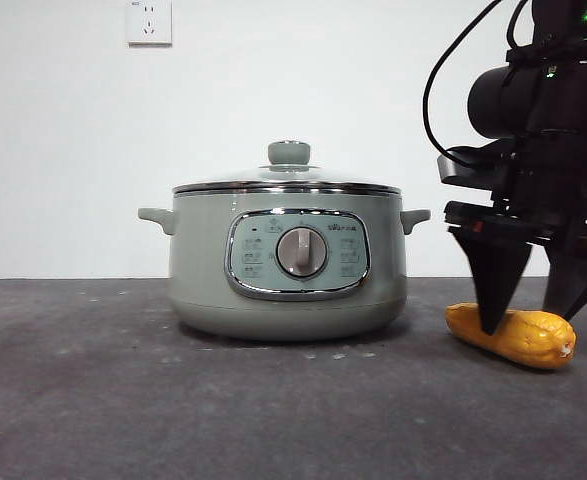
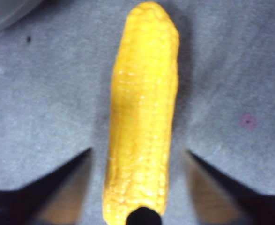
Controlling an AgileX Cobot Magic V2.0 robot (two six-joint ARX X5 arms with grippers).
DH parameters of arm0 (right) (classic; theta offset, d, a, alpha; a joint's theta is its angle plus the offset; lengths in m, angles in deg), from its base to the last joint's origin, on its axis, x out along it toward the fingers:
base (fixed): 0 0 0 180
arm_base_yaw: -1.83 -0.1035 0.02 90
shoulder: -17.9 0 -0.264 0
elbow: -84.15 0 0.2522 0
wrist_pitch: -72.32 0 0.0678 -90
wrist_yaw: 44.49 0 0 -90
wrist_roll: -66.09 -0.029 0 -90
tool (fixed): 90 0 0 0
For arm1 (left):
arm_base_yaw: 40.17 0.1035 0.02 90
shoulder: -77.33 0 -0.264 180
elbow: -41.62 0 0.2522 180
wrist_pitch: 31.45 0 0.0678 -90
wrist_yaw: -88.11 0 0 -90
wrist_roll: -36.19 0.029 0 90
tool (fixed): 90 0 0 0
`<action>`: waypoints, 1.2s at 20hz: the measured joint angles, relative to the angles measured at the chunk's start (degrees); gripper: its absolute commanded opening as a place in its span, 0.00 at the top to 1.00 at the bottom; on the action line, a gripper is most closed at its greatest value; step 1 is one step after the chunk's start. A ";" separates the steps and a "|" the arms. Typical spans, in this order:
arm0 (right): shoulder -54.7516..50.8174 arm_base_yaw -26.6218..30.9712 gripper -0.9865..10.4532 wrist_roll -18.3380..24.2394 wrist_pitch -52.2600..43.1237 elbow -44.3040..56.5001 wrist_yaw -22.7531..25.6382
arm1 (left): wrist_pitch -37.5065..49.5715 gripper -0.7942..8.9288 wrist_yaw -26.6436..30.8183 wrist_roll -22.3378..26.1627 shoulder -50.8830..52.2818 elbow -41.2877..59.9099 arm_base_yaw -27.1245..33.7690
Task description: Pick up the corn,open the lid,put the corn in the pot,close the lid
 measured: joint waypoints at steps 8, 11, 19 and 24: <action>-0.42 0.00 0.92 0.24 0.96 0.00 -0.02 | -0.02 0.30 0.00 0.00 -1.20 0.00 0.00; -4.61 0.00 0.92 0.46 3.61 0.00 -0.02 | -0.02 0.30 0.02 0.00 -1.68 0.00 0.00; -30.88 0.00 0.92 0.17 8.15 -0.33 -0.11 | 0.46 0.30 0.02 0.00 -5.14 0.00 -1.33; -46.75 0.00 0.92 -0.66 9.86 -1.70 -2.89 | 4.52 0.30 0.04 -0.02 -9.81 -1.90 -4.72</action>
